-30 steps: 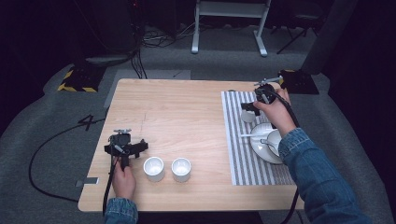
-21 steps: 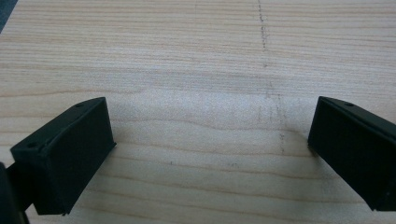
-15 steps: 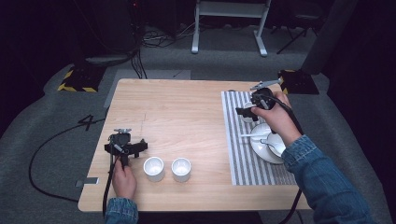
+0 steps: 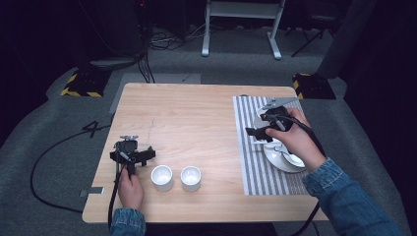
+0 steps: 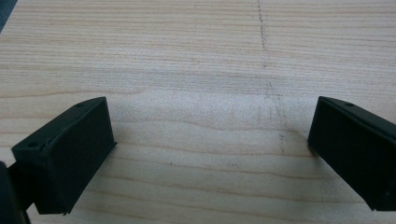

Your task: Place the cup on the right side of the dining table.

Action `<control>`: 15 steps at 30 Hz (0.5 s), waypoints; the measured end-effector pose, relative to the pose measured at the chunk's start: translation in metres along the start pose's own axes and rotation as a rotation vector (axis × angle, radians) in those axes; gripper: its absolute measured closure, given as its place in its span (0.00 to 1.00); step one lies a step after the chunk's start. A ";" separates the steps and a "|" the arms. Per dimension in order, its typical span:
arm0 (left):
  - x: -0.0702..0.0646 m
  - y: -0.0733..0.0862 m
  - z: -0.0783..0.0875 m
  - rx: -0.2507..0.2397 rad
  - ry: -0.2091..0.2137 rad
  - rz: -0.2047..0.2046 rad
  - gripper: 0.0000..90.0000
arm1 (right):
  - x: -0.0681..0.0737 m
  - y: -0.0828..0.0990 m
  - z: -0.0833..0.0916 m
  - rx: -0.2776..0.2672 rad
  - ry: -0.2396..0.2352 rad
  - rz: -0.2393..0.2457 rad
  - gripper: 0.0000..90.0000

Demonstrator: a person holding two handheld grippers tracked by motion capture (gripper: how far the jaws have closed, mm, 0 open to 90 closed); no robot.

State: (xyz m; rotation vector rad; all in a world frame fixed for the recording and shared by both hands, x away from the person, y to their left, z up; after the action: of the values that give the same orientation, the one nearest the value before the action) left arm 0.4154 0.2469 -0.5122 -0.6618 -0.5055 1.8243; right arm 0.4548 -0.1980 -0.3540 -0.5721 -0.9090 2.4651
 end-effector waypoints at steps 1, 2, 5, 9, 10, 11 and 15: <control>0.000 0.000 0.000 0.002 0.001 0.000 0.00 | 0.001 0.001 0.002 -0.001 -0.002 0.002 0.22; 0.000 0.000 0.000 0.002 0.001 0.000 0.00 | 0.003 0.003 0.003 -0.002 -0.003 0.005 0.22; 0.000 0.000 0.000 0.002 0.002 0.000 0.00 | 0.006 0.008 0.006 -0.005 -0.009 0.004 0.22; 0.001 -0.001 0.000 0.003 0.006 -0.005 0.00 | 0.010 0.015 0.010 -0.007 -0.015 0.003 0.22; 0.001 -0.001 0.000 0.003 0.005 -0.005 0.00 | 0.012 0.016 0.011 -0.008 -0.018 0.004 0.22; 0.000 0.000 0.000 0.003 0.004 -0.003 0.00 | 0.013 0.018 0.011 -0.009 -0.019 0.005 0.22; 0.000 0.000 0.000 0.000 -0.001 0.005 0.00 | 0.019 0.026 0.014 -0.012 -0.020 0.006 0.22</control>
State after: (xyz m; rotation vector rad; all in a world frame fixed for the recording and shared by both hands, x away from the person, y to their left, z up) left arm 0.4154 0.2465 -0.5122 -0.6620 -0.5049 1.8297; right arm 0.4250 -0.2130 -0.3662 -0.5560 -0.9322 2.4768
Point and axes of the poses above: each handheld gripper's, and its own axes: z roughly backward along the jaws, y roughly out of its underside, x roughly to its left, the point moved 1 cm from there along -z, roughly forward along the jaws, and after that the axes turned 15 degrees about z, right-handed, at the moved point
